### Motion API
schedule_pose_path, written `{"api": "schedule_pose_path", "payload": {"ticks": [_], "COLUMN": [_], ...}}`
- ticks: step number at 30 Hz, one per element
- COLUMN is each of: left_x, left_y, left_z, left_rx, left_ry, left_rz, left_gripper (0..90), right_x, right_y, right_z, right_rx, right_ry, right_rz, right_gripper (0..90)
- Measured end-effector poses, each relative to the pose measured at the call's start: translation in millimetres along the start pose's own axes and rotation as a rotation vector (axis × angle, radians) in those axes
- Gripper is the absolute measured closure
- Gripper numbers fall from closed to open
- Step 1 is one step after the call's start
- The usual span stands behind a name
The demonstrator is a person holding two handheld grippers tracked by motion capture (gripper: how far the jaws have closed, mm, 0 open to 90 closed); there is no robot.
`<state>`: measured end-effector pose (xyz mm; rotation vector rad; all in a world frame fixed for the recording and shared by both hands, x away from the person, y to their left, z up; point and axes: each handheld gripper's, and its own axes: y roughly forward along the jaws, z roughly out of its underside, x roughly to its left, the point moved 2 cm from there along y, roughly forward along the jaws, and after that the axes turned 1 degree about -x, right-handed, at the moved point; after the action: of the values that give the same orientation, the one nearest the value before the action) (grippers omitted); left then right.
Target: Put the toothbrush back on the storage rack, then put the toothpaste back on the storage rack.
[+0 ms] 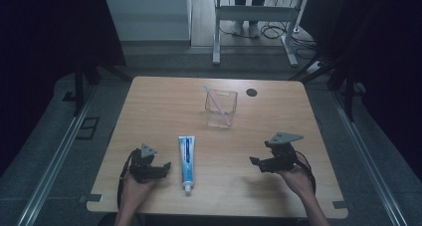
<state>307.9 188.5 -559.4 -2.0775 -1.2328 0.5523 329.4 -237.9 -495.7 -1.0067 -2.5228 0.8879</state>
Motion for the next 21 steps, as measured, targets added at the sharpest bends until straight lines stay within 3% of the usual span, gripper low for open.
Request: {"api": "schedule_pose_path", "payload": {"ticks": [5,13,21], "left_x": [-0.1,-1.1,-9.2], "left_y": [-0.1,-1.0,-8.1], "left_z": [-0.1,0.0,-8.9], "left_rx": [0.000,-0.004,-0.019], "left_ry": [0.000,-0.002,0.019], "left_rz": [0.000,0.000,0.038], "left_gripper": [13.0,15.0,28.3], "right_x": [2.7,2.4,1.6], "right_y": [5.0,3.6,4.7], "right_z": [20.9,29.0,41.0], "right_rx": [0.013,0.016,0.019], "right_ry": [0.018,0.020,0.036], "right_rz": [0.002,0.020,0.021], "right_gripper": [13.3,13.5,13.6]}}
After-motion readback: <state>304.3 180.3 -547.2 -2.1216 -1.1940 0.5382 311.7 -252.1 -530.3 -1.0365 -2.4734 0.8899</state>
